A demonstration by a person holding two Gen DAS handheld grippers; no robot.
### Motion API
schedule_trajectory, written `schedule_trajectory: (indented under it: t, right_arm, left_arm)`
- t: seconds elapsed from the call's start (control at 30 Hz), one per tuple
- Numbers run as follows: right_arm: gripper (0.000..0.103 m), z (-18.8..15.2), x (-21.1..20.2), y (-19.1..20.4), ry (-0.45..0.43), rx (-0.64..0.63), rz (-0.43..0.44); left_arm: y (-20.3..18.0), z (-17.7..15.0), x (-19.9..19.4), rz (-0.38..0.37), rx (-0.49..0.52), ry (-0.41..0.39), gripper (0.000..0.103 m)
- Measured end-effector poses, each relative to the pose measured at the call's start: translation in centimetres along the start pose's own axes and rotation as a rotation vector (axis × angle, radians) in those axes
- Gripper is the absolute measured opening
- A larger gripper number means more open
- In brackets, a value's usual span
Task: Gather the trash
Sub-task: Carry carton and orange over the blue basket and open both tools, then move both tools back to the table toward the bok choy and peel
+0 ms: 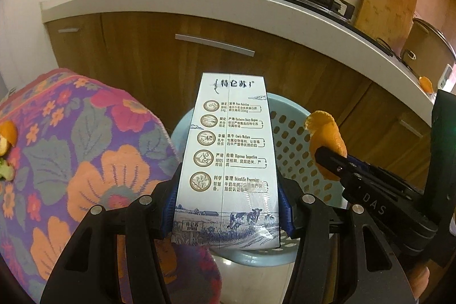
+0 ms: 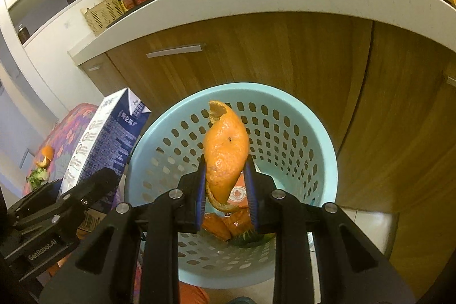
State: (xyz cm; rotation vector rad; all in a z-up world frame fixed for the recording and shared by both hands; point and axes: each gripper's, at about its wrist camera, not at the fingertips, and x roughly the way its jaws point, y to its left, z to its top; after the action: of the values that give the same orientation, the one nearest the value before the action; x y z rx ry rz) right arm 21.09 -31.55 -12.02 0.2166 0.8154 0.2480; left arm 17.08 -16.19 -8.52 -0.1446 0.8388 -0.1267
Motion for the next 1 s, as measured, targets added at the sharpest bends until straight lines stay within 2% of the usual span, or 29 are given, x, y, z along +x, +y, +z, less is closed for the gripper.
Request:
schedule_trajectory:
  t: [0.07,0.1,0.13,0.23,0.4,0.63,1.0]
  right_arm:
    - [0.026,0.0,0.1,-0.3,0.006,0.021,-0.012]
    - [0.028,0.1,0.3,-0.5,0.015,0.035,-0.003]
    - [0.033,0.1,0.4,-1.0,0.027,0.06,0.018]
    - [0.054,0.0,0.0,-1.9,0.017,0.1,0.022]
    - [0.054,0.2,-0.9,-2.1,-0.003,0.103,0.017]
    - [0.054,0.2,-1.8,-0.4,-0.022,0.06,0.021]
    - [0.054,0.5,-3.7,4.1,-0.068,-0.028,0.072]
  left_arm:
    - [-0.3,0.2,0.2,-0.012,0.01,0.005,0.054]
    - [-0.3,0.3,0.2,-0.007,0.013,0.006,0.062]
    - [-0.3,0.3,0.1,-0.001,0.013,0.003,0.069]
    - [-0.1,0.3,-0.6,0.008,0.014,-0.019,0.075]
    - [0.4,0.2,-2.1,0.033,0.006,-0.063,0.084]
    - [1.2,0.2,-3.9,0.035,-0.005,-0.094,0.084]
    - [5.0,-0.3,-8.3,0.067,-0.063,-0.162,0.084]
